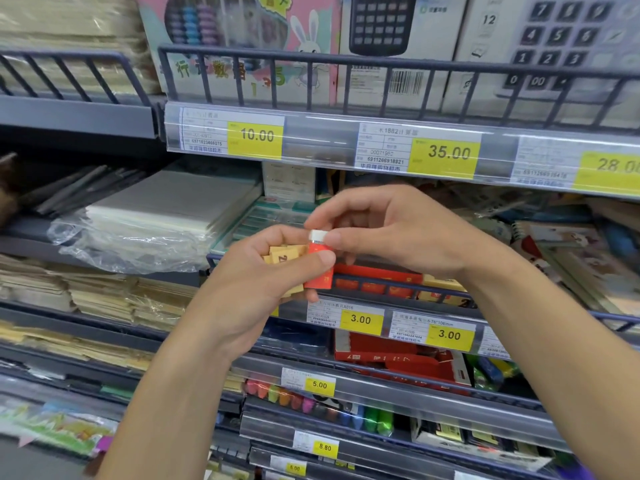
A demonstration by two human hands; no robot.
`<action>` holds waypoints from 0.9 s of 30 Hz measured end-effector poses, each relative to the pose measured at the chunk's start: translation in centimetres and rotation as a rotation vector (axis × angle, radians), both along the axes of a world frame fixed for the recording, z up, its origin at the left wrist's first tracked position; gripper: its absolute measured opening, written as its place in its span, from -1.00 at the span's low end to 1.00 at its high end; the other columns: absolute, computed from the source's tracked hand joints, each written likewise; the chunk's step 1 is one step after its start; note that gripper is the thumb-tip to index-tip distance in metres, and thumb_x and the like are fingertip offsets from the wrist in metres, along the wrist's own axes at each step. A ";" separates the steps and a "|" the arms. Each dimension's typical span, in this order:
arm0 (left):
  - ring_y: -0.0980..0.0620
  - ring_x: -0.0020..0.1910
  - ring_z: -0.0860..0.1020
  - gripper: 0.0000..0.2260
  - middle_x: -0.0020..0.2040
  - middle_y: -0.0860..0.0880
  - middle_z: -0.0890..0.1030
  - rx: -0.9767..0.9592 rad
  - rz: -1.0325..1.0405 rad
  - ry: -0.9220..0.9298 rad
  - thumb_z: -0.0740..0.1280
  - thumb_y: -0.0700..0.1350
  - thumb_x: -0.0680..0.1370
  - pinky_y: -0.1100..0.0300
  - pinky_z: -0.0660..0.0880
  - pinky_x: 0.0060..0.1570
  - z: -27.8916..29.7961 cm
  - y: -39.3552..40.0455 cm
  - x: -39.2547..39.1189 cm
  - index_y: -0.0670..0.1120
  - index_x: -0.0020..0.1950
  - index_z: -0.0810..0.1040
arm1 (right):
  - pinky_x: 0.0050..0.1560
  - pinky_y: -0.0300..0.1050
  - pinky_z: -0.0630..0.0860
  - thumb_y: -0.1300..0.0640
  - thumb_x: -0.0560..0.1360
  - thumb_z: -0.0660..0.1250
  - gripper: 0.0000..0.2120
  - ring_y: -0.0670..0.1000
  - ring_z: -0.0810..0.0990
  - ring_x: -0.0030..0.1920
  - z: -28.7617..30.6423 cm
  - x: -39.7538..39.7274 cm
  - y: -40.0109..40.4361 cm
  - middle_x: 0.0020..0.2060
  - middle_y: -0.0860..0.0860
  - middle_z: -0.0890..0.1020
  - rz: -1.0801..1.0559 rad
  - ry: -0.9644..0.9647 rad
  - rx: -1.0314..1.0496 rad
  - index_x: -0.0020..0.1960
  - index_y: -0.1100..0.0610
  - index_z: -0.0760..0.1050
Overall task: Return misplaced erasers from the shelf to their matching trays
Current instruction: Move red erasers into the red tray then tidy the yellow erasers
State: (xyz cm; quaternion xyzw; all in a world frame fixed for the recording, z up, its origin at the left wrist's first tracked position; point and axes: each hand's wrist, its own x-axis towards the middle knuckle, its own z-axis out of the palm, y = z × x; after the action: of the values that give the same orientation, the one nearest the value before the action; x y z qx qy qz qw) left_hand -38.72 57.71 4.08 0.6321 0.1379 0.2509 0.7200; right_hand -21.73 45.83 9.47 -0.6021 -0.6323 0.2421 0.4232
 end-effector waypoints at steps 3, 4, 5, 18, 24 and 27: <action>0.02 -0.26 0.66 -0.73 -0.12 -0.10 0.74 0.002 0.040 -0.013 0.64 -0.05 0.24 0.25 0.58 -0.27 -0.1 0.1 -0.3 0.04 -0.09 0.74 | -0.06 -0.14 0.58 0.25 0.57 0.39 -0.83 0.04 0.61 -0.14 -0.7 0.4 0.1 -0.04 0.15 0.64 -0.032 0.163 0.013 0.16 0.19 0.59; 0.02 -0.31 0.63 -0.73 -0.15 -0.08 0.73 0.004 0.056 -0.017 0.65 -0.06 0.23 0.25 0.58 -0.28 -0.1 0.2 -0.4 0.04 -0.10 0.74 | -0.06 -0.14 0.58 0.25 0.57 0.38 -0.82 0.05 0.61 -0.14 -0.9 0.6 0.2 -0.03 0.18 0.63 -0.048 0.221 0.030 0.17 0.18 0.58; 0.03 -0.35 0.60 -0.73 -0.18 -0.07 0.72 0.000 0.071 -0.024 0.67 -0.09 0.23 0.26 0.57 -0.29 -0.1 0.3 -0.4 0.05 -0.12 0.74 | -0.06 -0.13 0.57 0.26 0.57 0.37 -0.80 0.05 0.61 -0.13 -1.0 0.7 0.3 -0.03 0.18 0.63 -0.054 0.279 0.045 0.18 0.18 0.58; 0.05 -0.32 0.61 -0.86 -0.25 -0.11 0.67 -0.106 0.148 -0.026 0.58 -0.15 0.42 0.26 0.51 -0.40 0.3 1.5 0.4 -0.09 -0.04 0.75 | 0.03 0.04 0.57 -0.02 0.51 0.46 -0.85 0.05 0.64 -0.12 -1.5 1.8 0.1 -0.11 0.00 0.70 -0.258 -0.268 0.115 0.08 -0.16 0.63; 0.02 -0.26 0.66 -0.90 -0.22 -0.14 0.71 -0.152 0.217 -0.078 0.54 -0.17 0.31 0.24 0.54 -0.40 0.1 2.4 -0.1 -0.01 -0.21 0.76 | -0.13 -0.30 0.50 -0.07 0.44 0.50 -0.90 -0.29 0.60 -0.22 -1.5 4.9 1.5 -0.25 -0.38 0.63 -0.506 -0.310 -0.168 -0.08 -0.21 0.62; 0.02 -0.28 0.65 -0.89 -0.19 -0.14 0.71 -0.112 0.206 -0.063 0.52 -0.15 0.33 0.23 0.55 -0.37 0.0 2.5 -0.3 -0.03 -0.17 0.75 | -0.29 -0.44 0.39 -0.04 0.40 0.53 -0.88 -0.26 0.59 -0.28 -1.8 4.7 2.3 -0.34 -0.31 0.62 -0.483 -0.412 -0.223 -0.08 -0.13 0.66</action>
State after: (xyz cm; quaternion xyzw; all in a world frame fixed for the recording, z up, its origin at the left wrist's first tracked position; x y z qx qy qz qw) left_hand -39.03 60.23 4.10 0.5650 0.1930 0.3352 0.7288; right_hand -17.03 48.16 7.72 -0.8133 -0.5133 0.0755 0.2632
